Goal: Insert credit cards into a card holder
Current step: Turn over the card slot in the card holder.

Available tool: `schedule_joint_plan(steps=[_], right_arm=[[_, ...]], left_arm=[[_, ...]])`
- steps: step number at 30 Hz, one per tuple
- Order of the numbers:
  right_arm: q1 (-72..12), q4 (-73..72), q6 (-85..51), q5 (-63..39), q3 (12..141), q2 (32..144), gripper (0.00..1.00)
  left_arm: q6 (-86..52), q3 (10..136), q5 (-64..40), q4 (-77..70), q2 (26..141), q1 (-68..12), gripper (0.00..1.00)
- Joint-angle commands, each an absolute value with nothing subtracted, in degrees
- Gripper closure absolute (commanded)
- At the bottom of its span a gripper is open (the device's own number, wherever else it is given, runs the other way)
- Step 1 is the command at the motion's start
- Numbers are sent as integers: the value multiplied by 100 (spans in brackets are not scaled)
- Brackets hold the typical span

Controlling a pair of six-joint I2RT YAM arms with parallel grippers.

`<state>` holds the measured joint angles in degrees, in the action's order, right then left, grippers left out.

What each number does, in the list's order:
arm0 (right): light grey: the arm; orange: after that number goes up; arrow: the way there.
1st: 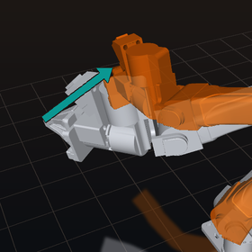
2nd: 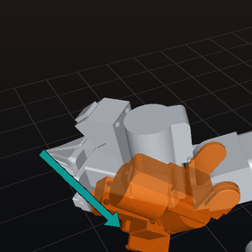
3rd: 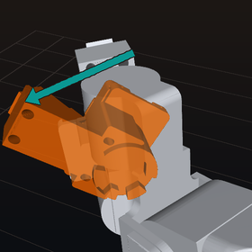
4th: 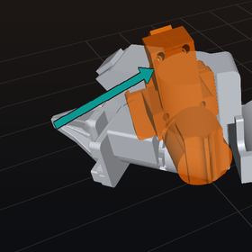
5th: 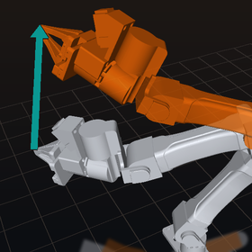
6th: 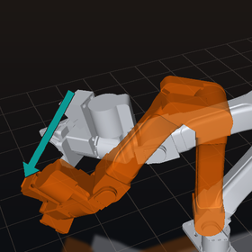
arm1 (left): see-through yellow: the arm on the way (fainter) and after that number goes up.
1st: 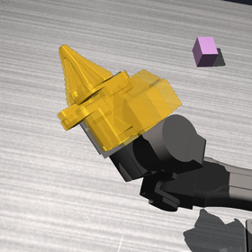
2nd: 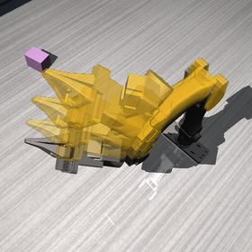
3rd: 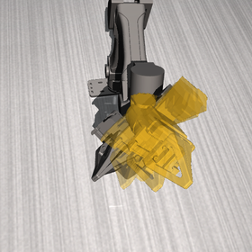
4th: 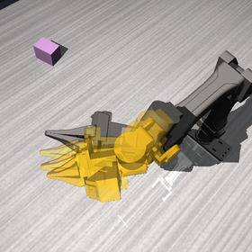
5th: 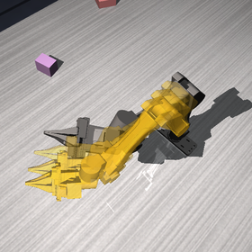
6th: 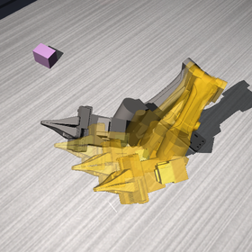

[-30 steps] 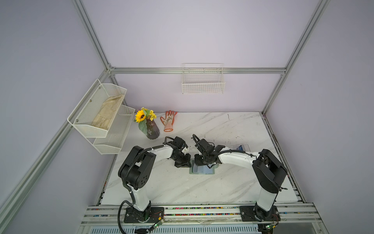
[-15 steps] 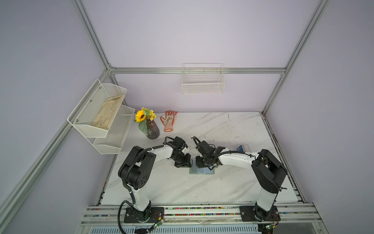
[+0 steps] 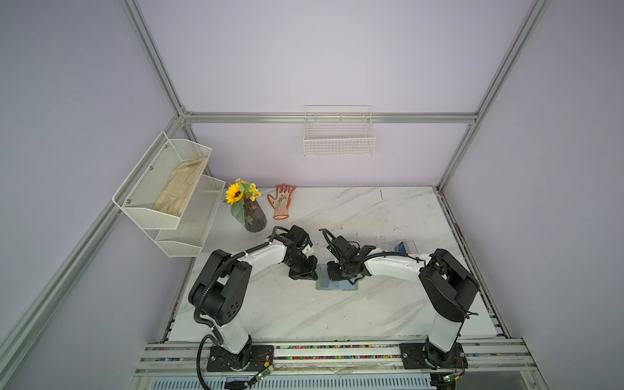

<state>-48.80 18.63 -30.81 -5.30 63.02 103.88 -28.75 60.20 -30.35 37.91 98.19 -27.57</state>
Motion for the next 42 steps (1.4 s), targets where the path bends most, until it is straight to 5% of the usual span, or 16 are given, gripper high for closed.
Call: schedule_joint_plan(steps=[1, 16, 42], right_arm=[[-4899, 1923, -3120, -413, 6202, 10500, 68], [-4909, 2160, -3076, -282, 6394, 10546, 69], [-4966, 2863, -3084, 408, 6632, 10356, 73]], left_arm=[[-2790, 6653, -3201, 3881, 9589, -2786, 100], [-3138, 6401, -3788, 2987, 10279, -2795, 100], [-3245, 5485, -3144, 2443, 11127, -2646, 100]])
